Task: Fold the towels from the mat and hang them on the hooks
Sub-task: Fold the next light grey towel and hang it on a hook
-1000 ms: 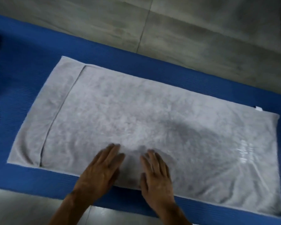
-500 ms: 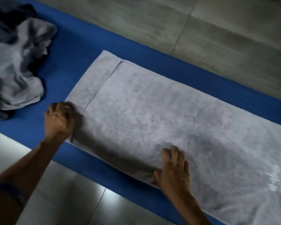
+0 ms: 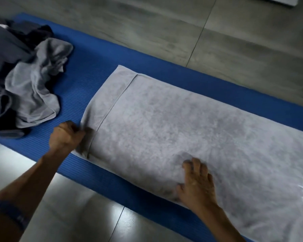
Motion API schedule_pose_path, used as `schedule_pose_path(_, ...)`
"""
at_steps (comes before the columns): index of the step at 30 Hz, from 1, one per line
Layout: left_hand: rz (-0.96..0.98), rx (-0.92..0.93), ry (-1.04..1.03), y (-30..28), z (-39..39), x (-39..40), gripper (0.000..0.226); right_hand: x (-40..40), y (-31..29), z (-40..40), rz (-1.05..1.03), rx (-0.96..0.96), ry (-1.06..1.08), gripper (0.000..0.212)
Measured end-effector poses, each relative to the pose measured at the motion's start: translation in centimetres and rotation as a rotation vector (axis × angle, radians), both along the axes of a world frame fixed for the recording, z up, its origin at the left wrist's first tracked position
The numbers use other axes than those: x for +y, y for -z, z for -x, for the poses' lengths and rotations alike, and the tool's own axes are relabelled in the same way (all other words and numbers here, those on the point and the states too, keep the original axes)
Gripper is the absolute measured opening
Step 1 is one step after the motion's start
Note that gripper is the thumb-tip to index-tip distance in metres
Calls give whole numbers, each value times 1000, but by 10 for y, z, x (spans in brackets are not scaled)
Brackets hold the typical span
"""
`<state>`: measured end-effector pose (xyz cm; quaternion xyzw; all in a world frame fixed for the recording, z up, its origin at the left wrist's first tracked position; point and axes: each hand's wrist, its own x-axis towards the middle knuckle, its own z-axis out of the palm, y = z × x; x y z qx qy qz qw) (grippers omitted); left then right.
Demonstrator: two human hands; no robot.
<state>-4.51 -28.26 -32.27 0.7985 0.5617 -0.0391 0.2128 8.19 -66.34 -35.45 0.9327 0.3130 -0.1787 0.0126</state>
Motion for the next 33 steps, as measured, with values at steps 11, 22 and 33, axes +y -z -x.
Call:
schedule_pose_path(11,-401,-10,823,-38,-62,-182,32,49,-48,-57,-796,536,532,18)
schedule_pose_path(22,-226,15,904,8,-35,-257,64,96,-32,-114,-891,856,879,39)
schedule_pose_path(33,-42,-289,961,4,-17,-260,75,97,-33,-138,-1067,781,893,52)
